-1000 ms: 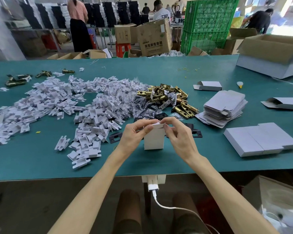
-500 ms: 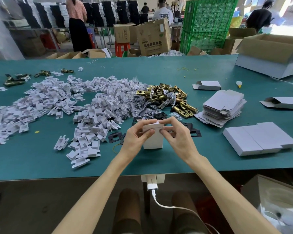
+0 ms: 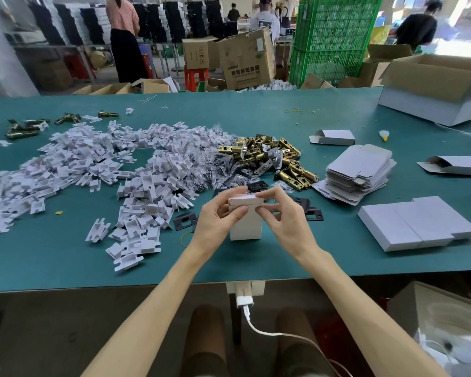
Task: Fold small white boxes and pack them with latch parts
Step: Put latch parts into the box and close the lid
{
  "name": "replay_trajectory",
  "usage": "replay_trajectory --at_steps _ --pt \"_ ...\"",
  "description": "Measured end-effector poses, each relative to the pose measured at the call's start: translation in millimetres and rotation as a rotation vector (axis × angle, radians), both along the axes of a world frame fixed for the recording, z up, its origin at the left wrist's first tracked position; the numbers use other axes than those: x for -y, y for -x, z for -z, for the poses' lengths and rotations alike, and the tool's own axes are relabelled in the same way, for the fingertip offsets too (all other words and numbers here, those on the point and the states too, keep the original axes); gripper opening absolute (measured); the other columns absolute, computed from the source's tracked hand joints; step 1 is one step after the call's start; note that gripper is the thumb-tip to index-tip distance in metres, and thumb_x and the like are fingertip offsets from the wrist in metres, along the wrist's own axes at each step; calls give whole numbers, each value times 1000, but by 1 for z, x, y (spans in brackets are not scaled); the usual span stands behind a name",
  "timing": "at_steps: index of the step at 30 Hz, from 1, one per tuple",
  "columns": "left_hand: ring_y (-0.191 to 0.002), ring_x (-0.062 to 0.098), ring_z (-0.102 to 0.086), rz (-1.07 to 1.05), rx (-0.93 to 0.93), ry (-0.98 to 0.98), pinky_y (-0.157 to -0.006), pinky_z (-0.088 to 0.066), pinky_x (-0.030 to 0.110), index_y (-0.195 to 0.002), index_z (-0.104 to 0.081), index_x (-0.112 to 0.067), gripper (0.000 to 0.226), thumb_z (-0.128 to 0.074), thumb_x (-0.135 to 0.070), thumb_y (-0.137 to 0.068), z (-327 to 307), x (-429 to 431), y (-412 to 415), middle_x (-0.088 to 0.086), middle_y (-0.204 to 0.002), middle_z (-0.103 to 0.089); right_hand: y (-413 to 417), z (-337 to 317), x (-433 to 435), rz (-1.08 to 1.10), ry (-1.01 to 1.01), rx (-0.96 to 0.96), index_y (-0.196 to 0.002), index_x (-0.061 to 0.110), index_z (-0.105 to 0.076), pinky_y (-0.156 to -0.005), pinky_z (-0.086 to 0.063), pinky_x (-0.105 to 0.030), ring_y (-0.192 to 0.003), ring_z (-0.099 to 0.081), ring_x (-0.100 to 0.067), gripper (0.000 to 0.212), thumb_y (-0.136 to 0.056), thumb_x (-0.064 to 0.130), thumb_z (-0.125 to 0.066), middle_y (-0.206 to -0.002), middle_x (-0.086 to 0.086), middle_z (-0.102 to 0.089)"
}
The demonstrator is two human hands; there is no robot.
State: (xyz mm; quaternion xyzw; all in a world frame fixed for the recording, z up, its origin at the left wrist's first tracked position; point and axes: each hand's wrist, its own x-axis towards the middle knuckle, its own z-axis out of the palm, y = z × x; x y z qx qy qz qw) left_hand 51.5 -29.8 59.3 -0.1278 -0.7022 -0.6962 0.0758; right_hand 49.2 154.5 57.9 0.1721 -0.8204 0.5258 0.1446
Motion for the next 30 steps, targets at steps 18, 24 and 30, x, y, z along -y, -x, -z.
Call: replay_trajectory --at_steps 18,24,30 --pt "-104 22 -70 -321 -69 -77 -88 -58 34 -103 -64 -18 15 -74 -21 -93 13 -16 -15 -4 -123 -70 1 -1 -1 -4 23 30 -110 33 -56 -80 -55 -19 -101 -67 3 22 -98 19 -68 -116 17 -65" --pt "-100 29 -70 -318 7 -96 -86 -59 50 -99 -64 -22 10 -72 -28 -96 7 -10 -10 2 -116 -74 0 -1 1 1 3 29 -111 30 -57 -78 -52 -13 -103 -66 7 20 -99 18 -67 -118 15 -65" --pt "-105 22 -71 -268 -63 7 -85 -60 41 -114 -68 -27 16 -70 -21 -99 5 -4 -8 0 -114 -72 1 0 1 11 -11 32 -109 33 -56 -79 -50 -10 -102 -66 7 20 -99 19 -67 -119 15 -65"
